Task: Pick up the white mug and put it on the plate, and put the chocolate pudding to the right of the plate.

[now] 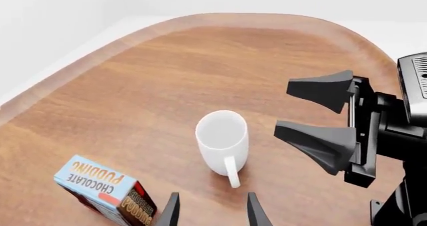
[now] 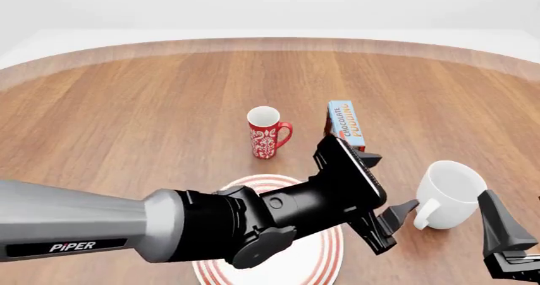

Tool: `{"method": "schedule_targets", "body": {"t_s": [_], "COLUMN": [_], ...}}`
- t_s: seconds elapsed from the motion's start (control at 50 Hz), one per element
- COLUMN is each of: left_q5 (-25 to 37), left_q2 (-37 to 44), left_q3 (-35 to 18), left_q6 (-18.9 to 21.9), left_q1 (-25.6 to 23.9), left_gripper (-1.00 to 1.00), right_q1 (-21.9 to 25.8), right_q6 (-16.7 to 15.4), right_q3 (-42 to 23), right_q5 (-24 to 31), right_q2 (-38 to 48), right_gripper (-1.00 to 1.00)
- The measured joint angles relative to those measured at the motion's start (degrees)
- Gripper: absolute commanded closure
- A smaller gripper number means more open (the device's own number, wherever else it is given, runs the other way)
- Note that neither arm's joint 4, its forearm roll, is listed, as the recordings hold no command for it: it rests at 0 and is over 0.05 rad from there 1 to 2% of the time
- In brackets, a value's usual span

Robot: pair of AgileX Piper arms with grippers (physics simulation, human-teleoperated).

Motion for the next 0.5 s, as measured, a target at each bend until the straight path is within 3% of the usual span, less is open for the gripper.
{"method": "schedule_targets", "body": {"t_s": [0.5], "left_q5": [0.0], "left_q2": [2.2], "left_q3": [-1.7], "left_q6": [-1.6], "left_q1": [-1.7], "left_gripper": [-1.0], "right_q1": [0.0], "right_q6": [0.0], "right_q3": [0.0], "right_q5": [0.0], "right_q2": [0.0], "right_gripper": [-1.0]}}
